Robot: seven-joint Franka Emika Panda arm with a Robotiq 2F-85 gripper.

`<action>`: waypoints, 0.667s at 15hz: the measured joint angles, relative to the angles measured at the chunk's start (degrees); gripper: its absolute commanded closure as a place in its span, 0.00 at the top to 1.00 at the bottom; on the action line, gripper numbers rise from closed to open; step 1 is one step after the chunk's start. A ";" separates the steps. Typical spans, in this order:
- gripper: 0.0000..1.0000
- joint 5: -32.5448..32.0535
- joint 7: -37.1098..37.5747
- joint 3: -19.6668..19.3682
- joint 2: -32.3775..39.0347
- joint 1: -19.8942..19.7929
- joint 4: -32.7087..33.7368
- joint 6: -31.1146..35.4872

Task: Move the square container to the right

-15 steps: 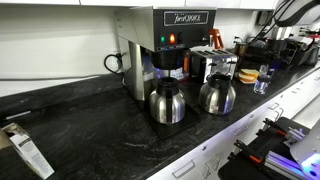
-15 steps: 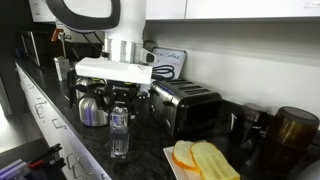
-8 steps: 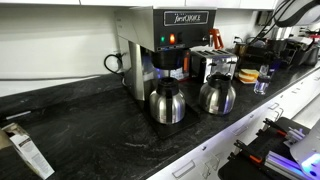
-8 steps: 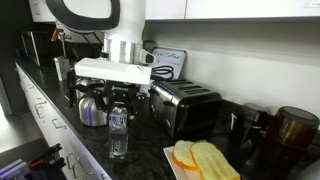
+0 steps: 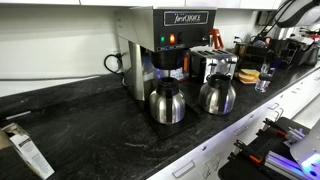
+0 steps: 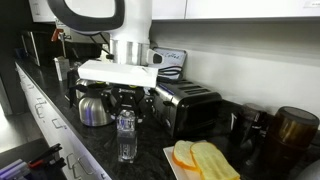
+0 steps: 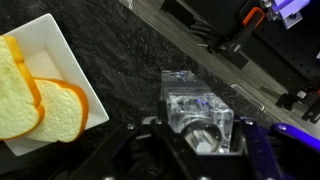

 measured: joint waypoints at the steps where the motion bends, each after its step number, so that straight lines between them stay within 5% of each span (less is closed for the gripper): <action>1: 0.26 0.00 0.16 -0.07 0.89 -0.32 0.23 1.21; 10: 0.26 -0.14 2.90 -0.09 11.28 -1.66 5.48 8.34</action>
